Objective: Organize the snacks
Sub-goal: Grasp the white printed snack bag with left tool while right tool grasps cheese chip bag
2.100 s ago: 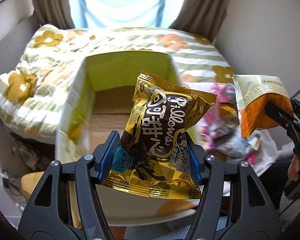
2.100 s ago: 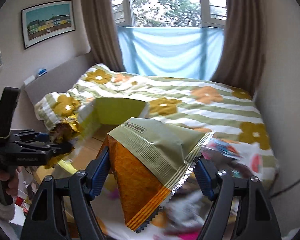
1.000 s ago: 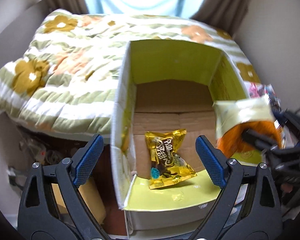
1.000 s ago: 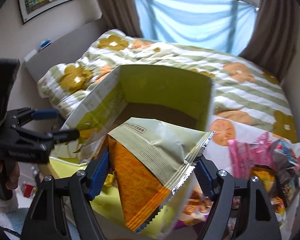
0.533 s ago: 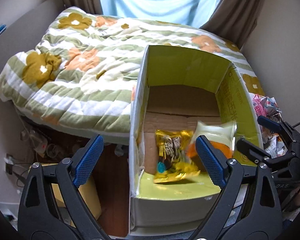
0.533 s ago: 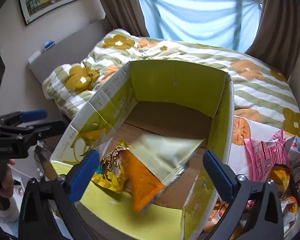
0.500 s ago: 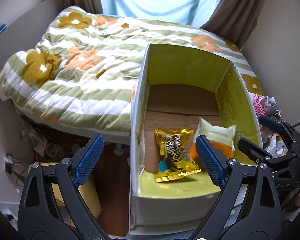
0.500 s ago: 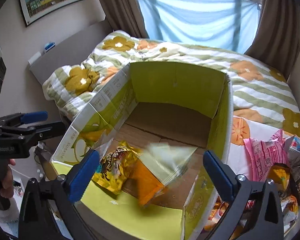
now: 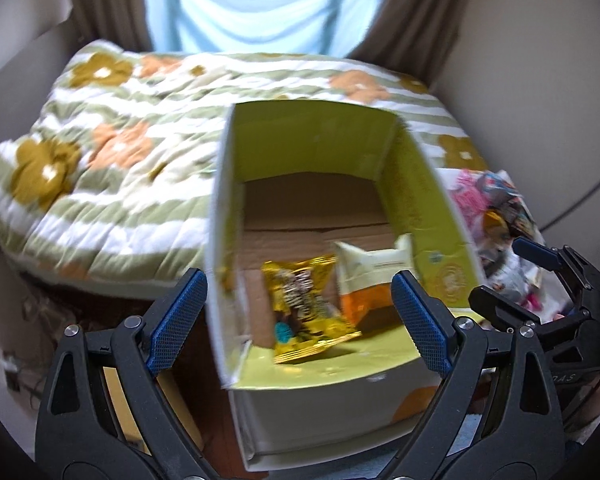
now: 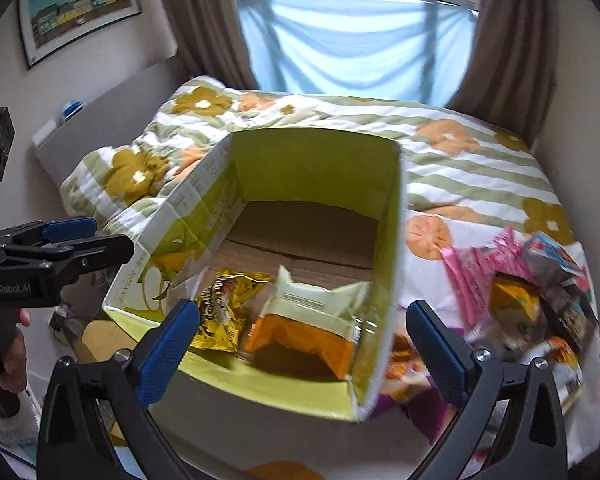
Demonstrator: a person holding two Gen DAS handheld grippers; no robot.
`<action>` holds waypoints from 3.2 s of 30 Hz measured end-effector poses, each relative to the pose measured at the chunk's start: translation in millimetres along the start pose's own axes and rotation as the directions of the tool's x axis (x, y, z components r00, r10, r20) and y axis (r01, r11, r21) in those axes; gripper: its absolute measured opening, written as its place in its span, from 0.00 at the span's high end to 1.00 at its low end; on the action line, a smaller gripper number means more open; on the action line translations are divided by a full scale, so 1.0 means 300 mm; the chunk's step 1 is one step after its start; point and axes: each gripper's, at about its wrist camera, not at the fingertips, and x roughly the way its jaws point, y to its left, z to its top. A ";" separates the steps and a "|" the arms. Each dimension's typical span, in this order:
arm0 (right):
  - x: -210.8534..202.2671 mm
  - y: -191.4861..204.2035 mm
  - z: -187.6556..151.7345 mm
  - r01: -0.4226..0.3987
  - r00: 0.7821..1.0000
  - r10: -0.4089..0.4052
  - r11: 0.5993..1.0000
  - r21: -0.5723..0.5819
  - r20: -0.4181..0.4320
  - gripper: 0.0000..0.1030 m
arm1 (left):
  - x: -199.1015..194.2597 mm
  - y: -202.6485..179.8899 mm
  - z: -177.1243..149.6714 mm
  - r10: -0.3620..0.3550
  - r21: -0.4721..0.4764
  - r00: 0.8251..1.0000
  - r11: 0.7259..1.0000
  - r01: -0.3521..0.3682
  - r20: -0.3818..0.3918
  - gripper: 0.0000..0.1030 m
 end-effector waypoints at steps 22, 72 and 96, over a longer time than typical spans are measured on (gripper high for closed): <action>-0.331 -0.713 -0.163 0.263 0.964 -0.265 0.958 0.116 0.001 0.00 | 0.159 -0.756 -0.072 -0.121 0.039 0.988 0.991 0.125 -0.100 0.10; 0.153 -1.117 -0.296 -0.080 0.920 0.152 0.975 0.207 -0.361 0.32 | 0.653 -1.121 -0.252 -0.144 -0.179 0.947 0.979 0.094 -0.288 0.39; -0.231 -1.060 -0.226 -0.132 0.969 0.174 0.966 0.223 -0.178 0.39 | 0.170 -1.061 -0.135 -0.107 -0.117 0.994 0.988 0.102 -0.037 0.40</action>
